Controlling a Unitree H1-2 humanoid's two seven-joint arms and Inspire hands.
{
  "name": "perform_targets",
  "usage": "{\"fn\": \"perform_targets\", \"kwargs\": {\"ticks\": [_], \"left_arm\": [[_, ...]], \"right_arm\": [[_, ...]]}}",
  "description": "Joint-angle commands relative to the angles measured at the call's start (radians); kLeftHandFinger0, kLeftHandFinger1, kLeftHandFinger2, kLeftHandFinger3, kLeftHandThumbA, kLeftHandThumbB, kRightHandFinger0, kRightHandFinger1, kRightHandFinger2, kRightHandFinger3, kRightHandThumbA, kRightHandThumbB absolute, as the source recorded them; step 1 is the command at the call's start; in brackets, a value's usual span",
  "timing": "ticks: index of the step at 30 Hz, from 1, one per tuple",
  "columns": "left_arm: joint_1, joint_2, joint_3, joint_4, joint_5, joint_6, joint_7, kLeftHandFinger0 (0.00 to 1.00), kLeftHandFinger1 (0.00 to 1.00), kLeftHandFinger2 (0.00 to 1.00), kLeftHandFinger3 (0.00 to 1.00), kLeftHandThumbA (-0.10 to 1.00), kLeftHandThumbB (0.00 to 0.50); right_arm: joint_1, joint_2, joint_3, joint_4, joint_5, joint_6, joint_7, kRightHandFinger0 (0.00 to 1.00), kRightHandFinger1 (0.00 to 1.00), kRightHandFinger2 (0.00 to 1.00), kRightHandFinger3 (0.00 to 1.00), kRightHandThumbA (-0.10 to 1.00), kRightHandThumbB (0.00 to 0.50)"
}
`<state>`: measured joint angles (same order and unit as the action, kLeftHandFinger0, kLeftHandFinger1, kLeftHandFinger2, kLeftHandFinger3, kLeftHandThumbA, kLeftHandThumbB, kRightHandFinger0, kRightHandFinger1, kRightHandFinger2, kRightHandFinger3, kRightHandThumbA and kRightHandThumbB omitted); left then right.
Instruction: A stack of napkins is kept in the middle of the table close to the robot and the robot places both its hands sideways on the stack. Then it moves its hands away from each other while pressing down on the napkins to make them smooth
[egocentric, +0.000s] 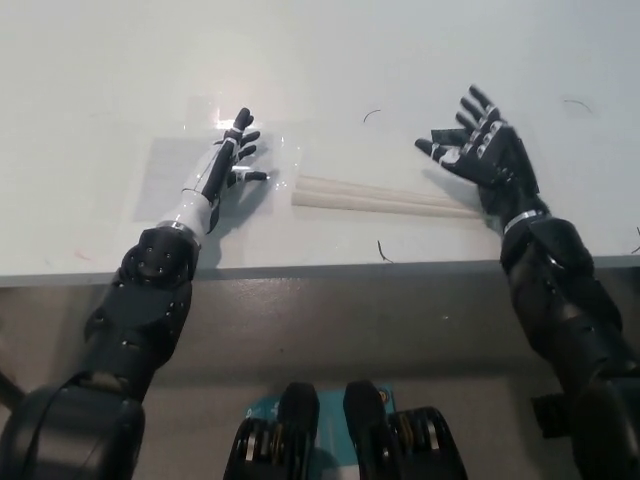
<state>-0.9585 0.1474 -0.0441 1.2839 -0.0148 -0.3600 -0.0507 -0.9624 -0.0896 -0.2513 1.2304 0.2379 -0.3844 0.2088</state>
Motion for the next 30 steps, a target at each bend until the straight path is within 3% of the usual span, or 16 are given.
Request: {"fn": "perform_targets", "kwargs": {"ticks": [1, 7, 10, 12, 16, 19, 24, 30], "left_arm": [[0.008, 0.02, 0.001, -0.011, 0.015, 0.014, 0.007, 1.0, 1.0, 1.0, 1.0, 1.0, 0.349], [0.036, 0.0, 0.012, -0.135, -0.008, 0.003, -0.028, 1.0, 1.0, 1.0, 1.0, 1.0, 0.302], [0.072, -0.015, 0.014, -0.321, -0.029, 0.033, -0.055, 1.0, 1.0, 1.0, 1.0, 1.0, 0.316], [0.108, -0.022, 0.008, -0.484, -0.032, 0.072, -0.06, 1.0, 1.0, 1.0, 1.0, 1.0, 0.37], [0.214, -0.027, -0.01, -0.873, -0.031, 0.147, -0.065, 1.0, 1.0, 1.0, 1.0, 1.0, 0.368], [0.291, -0.034, -0.019, -1.112, -0.05, 0.179, -0.071, 1.0, 1.0, 1.0, 1.0, 1.0, 0.353], [0.431, -0.022, -0.037, -1.49, -0.078, 0.266, -0.08, 1.0, 1.0, 1.0, 1.0, 1.0, 0.422], [0.664, 0.013, -0.067, -1.789, -0.103, 0.215, -0.094, 1.0, 1.0, 1.0, 1.0, 1.0, 0.365]], "right_arm": [[-0.009, 0.008, 0.003, -0.194, 0.042, 0.032, 0.043, 1.0, 1.0, 1.0, 1.0, 1.0, 0.309], [0.058, 0.043, 0.028, -0.465, 0.066, 0.125, 0.042, 1.0, 1.0, 1.0, 1.0, 1.0, 0.312], [0.122, 0.074, 0.052, -0.738, 0.085, 0.208, 0.015, 1.0, 1.0, 1.0, 1.0, 1.0, 0.345], [0.151, 0.086, 0.066, -0.897, 0.109, 0.245, 0.013, 1.0, 1.0, 1.0, 1.0, 1.0, 0.375], [0.213, 0.092, 0.1, -1.164, 0.097, 0.3, -0.009, 1.0, 1.0, 1.0, 1.0, 1.0, 0.381], [0.282, 0.08, 0.122, -1.302, 0.084, 0.315, -0.002, 1.0, 1.0, 1.0, 1.0, 1.0, 0.378], [0.411, 0.058, 0.15, -1.505, 0.064, 0.323, 0.009, 1.0, 1.0, 1.0, 1.0, 1.0, 0.391], [0.609, 0.034, 0.167, -1.74, 0.065, 0.302, 0.024, 1.0, 1.0, 1.0, 1.0, 1.0, 0.396]]}}
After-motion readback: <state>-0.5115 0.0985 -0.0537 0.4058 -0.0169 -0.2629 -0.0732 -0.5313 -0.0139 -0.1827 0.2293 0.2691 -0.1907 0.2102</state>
